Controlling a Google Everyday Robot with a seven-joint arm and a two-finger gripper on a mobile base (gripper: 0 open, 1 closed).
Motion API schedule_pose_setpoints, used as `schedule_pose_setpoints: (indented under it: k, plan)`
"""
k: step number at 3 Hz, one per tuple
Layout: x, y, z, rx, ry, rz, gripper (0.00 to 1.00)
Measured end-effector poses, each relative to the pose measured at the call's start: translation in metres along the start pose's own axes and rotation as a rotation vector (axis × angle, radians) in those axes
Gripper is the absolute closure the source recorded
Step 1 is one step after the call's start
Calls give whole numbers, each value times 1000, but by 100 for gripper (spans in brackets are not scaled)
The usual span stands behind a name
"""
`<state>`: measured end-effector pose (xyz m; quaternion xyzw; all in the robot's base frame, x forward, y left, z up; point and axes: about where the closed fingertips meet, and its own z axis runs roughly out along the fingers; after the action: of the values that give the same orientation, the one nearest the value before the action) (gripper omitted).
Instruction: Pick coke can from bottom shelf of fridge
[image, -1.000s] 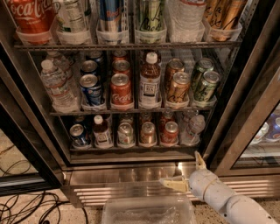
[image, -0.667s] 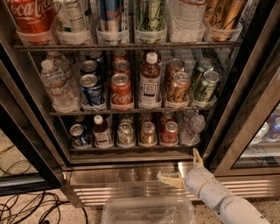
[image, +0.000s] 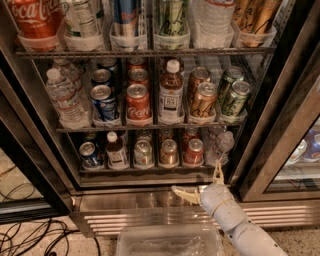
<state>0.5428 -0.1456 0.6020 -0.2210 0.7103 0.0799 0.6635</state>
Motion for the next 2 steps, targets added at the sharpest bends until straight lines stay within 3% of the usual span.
schedule_pose_setpoints:
  k: [1,2]
  plan:
    - [-4,-5,8,56,-43,-32,6]
    - [-4,-8,11,94,-64,-50,19]
